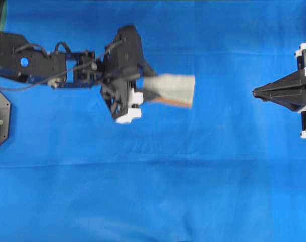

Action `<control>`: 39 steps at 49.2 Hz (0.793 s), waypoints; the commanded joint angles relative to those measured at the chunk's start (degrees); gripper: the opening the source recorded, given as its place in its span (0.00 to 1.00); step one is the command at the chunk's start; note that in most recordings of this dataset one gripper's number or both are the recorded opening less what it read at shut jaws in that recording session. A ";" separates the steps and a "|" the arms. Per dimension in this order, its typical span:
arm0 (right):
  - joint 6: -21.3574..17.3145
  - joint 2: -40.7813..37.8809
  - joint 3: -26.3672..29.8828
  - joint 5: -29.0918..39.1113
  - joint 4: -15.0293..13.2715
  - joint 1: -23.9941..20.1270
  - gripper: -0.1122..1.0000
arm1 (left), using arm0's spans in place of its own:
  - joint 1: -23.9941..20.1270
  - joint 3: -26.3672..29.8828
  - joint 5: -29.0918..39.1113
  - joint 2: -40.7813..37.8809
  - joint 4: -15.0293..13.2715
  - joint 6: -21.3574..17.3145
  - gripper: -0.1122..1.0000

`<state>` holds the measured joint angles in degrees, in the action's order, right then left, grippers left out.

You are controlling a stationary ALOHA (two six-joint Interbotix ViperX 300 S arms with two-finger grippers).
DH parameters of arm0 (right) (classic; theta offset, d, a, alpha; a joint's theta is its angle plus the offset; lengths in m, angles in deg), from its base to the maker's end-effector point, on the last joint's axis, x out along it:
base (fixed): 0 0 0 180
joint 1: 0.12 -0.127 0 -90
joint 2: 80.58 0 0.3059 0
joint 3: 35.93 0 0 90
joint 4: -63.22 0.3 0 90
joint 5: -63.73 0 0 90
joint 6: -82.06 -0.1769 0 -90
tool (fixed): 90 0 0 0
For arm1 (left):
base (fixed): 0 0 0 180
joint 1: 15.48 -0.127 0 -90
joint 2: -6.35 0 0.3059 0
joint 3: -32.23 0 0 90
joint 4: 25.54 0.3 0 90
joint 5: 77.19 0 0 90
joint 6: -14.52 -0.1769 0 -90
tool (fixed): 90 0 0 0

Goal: Hand over the sponge with the left arm and wipe it with the right arm.
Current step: 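Lift the sponge with the left gripper and hold it toward center, then advance the open right gripper toward the sponge's free end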

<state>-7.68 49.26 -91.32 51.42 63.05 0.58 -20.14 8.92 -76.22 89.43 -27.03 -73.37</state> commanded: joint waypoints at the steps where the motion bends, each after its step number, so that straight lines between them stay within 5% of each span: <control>1: -0.09 -0.62 1.14 -0.18 -0.09 0.18 0.10 | 1.41 0.44 -0.09 1.49 -0.09 1.14 0.48; 33: -3.16 -9.84 5.54 -0.44 0.44 0.18 0.11 | 3.08 0.62 -0.35 1.23 -0.09 2.11 0.48; 39: -4.39 -14.15 8.00 -0.26 0.44 0.18 0.37 | 3.08 0.70 -0.53 1.14 -0.18 2.11 0.48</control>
<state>-11.72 37.13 -86.14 51.42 63.22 0.67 -17.15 8.74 -76.22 89.52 -27.12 -71.17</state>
